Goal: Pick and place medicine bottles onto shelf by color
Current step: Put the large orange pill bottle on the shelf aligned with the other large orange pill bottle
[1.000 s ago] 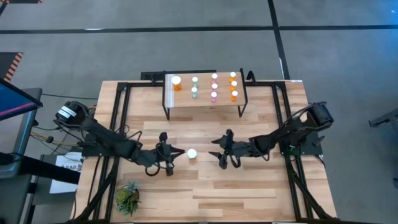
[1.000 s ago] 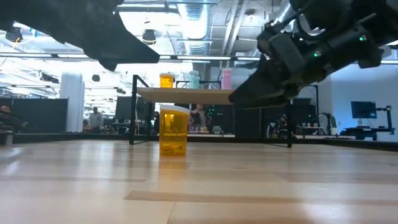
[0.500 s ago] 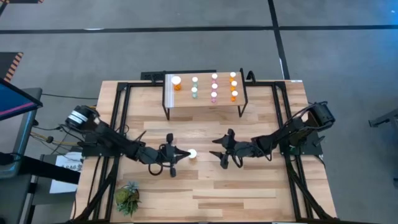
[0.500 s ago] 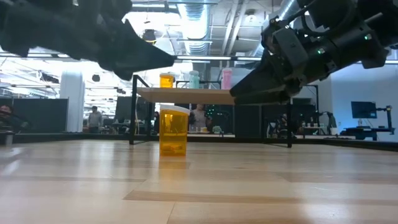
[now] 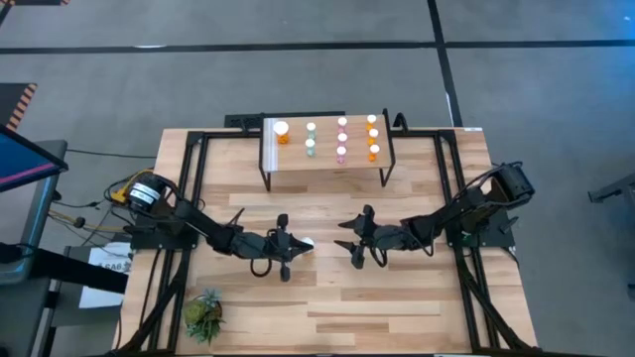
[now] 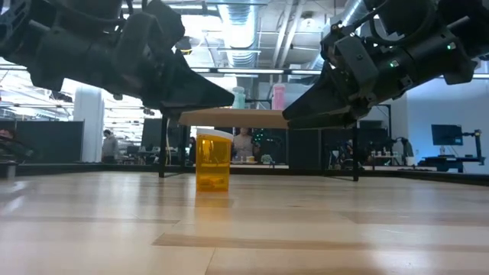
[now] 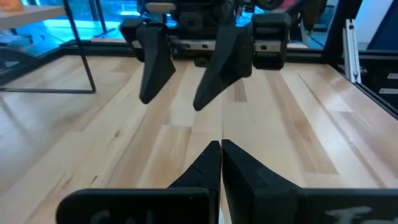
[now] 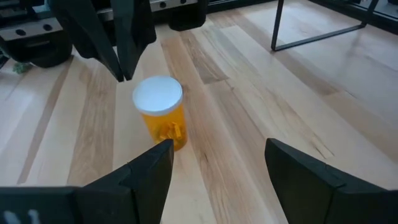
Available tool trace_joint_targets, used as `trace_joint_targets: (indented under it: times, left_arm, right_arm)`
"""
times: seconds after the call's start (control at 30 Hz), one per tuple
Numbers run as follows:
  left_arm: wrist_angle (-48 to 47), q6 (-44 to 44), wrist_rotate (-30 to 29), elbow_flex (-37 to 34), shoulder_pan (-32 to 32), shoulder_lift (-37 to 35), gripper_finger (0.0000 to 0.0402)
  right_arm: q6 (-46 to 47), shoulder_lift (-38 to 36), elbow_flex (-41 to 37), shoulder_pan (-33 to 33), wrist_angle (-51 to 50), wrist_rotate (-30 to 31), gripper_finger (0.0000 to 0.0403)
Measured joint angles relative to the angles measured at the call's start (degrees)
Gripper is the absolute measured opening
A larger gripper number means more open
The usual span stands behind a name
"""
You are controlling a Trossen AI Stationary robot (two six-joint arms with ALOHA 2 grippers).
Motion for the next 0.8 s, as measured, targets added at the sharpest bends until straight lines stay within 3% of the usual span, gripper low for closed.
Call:
trace_joint_targets:
  times: [0.8]
  left_arm:
    - [-7.1,-2.1,-1.0,0.3,0.5,0.0,0.0000]
  right_arm:
    - [-0.1,0.0,0.0,0.0,0.0,-0.1,0.0276]
